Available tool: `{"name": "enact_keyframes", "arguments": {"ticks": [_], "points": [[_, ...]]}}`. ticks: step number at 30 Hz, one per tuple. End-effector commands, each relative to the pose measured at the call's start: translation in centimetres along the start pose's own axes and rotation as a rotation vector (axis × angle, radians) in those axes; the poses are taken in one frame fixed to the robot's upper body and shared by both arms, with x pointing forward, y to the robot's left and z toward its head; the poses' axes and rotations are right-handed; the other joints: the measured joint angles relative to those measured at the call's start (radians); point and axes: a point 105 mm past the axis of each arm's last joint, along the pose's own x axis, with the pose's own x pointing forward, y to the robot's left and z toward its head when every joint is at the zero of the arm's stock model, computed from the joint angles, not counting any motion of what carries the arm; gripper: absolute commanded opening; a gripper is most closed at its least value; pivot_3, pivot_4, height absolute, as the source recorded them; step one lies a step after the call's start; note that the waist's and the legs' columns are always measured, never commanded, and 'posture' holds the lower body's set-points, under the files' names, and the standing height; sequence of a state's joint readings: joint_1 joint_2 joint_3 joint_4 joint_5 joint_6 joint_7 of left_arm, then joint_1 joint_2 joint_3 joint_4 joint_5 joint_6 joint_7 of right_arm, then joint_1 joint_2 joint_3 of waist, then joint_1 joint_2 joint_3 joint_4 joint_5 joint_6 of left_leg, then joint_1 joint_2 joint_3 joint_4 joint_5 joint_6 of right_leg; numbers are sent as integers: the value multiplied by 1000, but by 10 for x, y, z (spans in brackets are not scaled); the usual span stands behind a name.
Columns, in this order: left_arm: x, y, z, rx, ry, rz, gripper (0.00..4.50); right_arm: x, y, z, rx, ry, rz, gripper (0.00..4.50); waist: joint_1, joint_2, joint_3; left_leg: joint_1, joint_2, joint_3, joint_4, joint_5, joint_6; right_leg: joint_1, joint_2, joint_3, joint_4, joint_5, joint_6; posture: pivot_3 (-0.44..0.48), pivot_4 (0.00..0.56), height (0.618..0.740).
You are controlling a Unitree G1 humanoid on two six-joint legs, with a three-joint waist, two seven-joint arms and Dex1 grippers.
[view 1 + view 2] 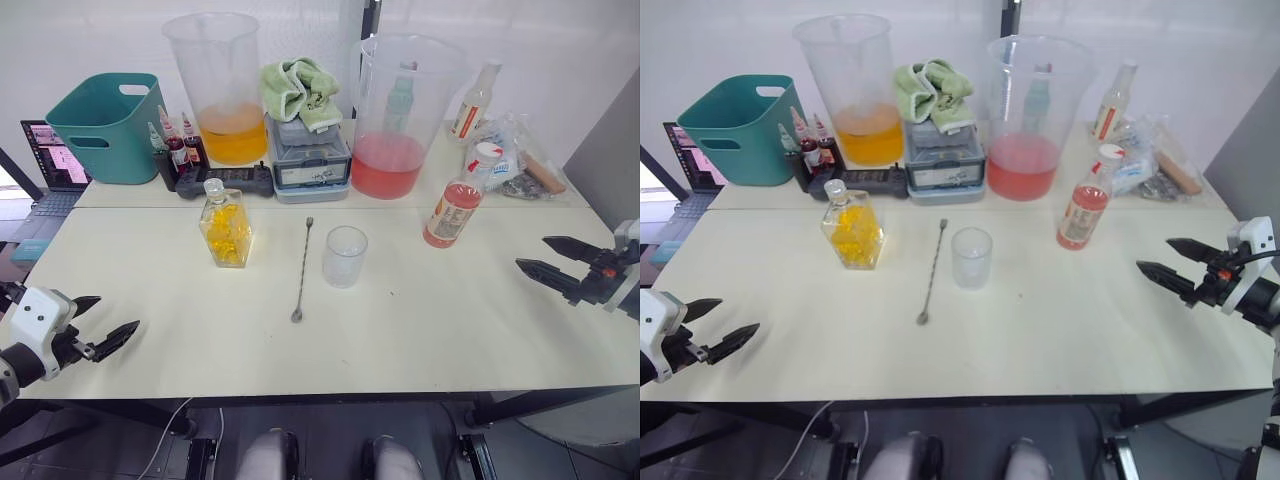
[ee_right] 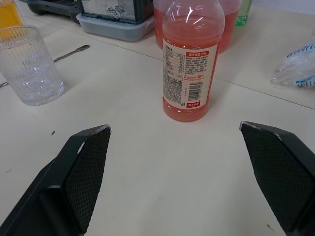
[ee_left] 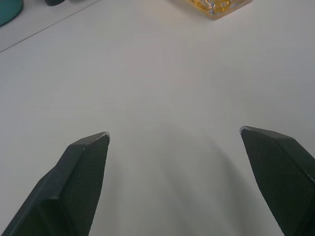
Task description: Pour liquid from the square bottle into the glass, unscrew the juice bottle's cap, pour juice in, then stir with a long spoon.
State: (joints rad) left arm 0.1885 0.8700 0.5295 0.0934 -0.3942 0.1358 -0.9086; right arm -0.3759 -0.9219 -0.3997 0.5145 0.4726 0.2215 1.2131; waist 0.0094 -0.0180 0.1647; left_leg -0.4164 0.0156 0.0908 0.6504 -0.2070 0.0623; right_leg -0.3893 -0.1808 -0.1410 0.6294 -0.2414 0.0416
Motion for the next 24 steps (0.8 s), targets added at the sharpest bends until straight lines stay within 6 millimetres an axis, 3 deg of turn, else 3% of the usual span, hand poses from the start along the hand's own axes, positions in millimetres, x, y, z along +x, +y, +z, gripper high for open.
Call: {"name": "enact_keyframes", "arguments": {"ticks": [1, 5, 10, 16, 24], "points": [[-2, 5, 19, 1, -68, 15, 4500, 2, 1, 17, -39, -42, 2, 4461, 0, 0, 0, 0, 0, 0, 0, 0, 0, 0, 0, 0, 0, 0, 0, 0, 150, 736], [1, 3, 28, -43, -118, 18, 4500, 8, 9, 23, -6, -45, 44, 4461, 1, 0, 0, 0, 0, 0, 0, 0, 0, 0, 0, 0, 0, 0, 0, 0, 150, 736], [-5, -12, 45, -137, -200, 12, 4500, 24, 48, 47, 44, -27, 280, 4461, -1, 0, 0, 0, 1, 0, 0, 0, 1, -1, 0, 2, 0, 0, 0, 0, 150, 736], [-10, -39, 47, -207, -252, 85, 4500, 39, 95, 77, 38, -1, 544, 4461, 0, 1, 0, 0, 1, 1, 0, -2, 3, -1, 0, 6, -1, 0, 0, 0, 150, 736], [-13, -59, 44, -278, -302, 212, 4500, 49, 112, 94, 17, -2, 652, 4461, 15, 0, 0, 0, 0, 2, 2, -6, -1, 0, 0, 7, -3, 1, 1, 0, 150, 736]]}}
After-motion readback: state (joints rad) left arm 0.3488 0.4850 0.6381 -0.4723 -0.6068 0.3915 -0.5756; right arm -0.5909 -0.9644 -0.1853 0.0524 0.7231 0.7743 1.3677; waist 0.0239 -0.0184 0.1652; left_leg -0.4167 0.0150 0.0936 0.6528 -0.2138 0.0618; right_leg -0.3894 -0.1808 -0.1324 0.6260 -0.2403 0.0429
